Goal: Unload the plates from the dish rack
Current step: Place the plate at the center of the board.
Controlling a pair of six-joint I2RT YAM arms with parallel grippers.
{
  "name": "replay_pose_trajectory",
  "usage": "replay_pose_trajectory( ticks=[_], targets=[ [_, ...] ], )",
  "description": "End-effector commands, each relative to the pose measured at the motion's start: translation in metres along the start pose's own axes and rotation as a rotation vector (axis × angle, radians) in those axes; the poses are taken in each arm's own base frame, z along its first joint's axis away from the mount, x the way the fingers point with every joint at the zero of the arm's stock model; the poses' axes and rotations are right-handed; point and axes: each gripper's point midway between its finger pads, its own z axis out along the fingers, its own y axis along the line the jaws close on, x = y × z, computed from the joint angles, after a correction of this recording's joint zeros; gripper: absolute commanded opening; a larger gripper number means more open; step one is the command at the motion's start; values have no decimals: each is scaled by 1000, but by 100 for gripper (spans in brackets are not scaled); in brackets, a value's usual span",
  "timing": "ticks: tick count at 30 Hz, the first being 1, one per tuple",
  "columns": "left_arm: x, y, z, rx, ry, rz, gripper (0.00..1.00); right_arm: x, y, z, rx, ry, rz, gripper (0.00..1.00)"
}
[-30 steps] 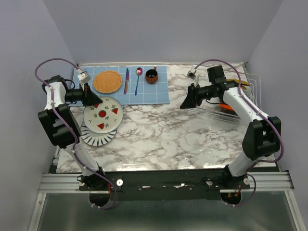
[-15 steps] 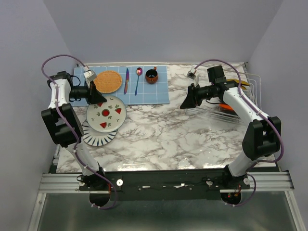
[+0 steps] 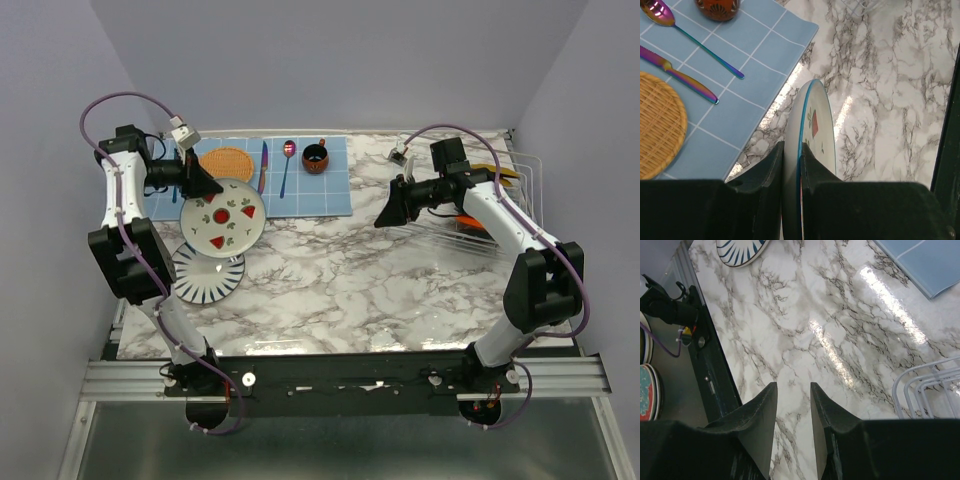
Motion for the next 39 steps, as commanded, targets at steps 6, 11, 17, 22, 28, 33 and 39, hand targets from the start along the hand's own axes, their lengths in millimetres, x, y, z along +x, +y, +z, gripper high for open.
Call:
replay_pose_trajectory(
  ticks=[6,11,17,22,28,33,39],
  targets=[
    [-41,-48,-9,107,-139,-235,0,-2,4,2,-19,-8,-24,41],
    [-43,-51,-1,147,-167,-267,0,-1,6,1,-22,-9,-30,41],
    [-33,-56,-4,104,-91,-207,0,0,6,2,-27,-9,-29,41],
    [-26,-51,-11,5,-44,-211,0,0,5,3,-27,-6,-26,41],
    [-32,-35,-14,-162,-90,-131,0,0,5,2,-22,-7,-28,41],
    [-13,-31,-16,-159,-32,-169,0,1,6,1,-21,-7,-26,41],
    [4,-14,-30,-245,0,-179,0,0,7,1,-21,-8,-31,41]
  ],
)
